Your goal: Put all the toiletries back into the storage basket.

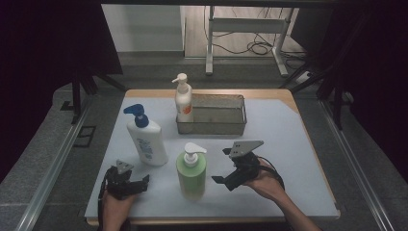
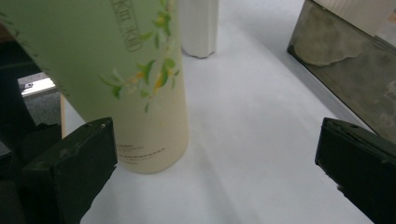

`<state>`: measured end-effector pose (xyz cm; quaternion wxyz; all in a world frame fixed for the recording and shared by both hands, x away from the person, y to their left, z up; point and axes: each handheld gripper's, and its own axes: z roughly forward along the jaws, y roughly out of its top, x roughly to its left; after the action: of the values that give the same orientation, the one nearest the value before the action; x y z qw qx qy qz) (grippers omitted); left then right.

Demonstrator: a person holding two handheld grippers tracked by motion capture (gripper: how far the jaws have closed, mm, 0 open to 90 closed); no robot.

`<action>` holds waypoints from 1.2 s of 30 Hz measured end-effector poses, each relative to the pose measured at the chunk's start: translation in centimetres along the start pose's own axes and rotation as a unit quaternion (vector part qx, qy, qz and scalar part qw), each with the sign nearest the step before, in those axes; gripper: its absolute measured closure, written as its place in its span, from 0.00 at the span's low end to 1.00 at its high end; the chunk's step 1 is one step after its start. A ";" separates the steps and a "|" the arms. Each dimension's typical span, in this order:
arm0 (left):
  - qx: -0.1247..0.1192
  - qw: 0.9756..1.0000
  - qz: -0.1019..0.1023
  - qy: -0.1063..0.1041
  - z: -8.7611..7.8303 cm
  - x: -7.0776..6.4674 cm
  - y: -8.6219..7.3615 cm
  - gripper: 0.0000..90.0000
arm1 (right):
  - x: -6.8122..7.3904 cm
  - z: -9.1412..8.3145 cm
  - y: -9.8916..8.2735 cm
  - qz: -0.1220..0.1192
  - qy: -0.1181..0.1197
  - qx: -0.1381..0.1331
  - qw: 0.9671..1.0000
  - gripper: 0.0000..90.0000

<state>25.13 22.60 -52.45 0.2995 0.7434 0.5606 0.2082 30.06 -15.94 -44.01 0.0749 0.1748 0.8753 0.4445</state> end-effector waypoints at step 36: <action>0.001 1.000 0.000 0.000 0.0 0.0 0.0 0.12 | 4.6 2.6 2.1 -0.032 0.055 0.016 0.998 0.00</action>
<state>25.11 22.61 -52.43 0.2988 0.7440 0.5605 0.2076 27.01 -11.09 -43.71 0.0379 0.1234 0.8903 0.4367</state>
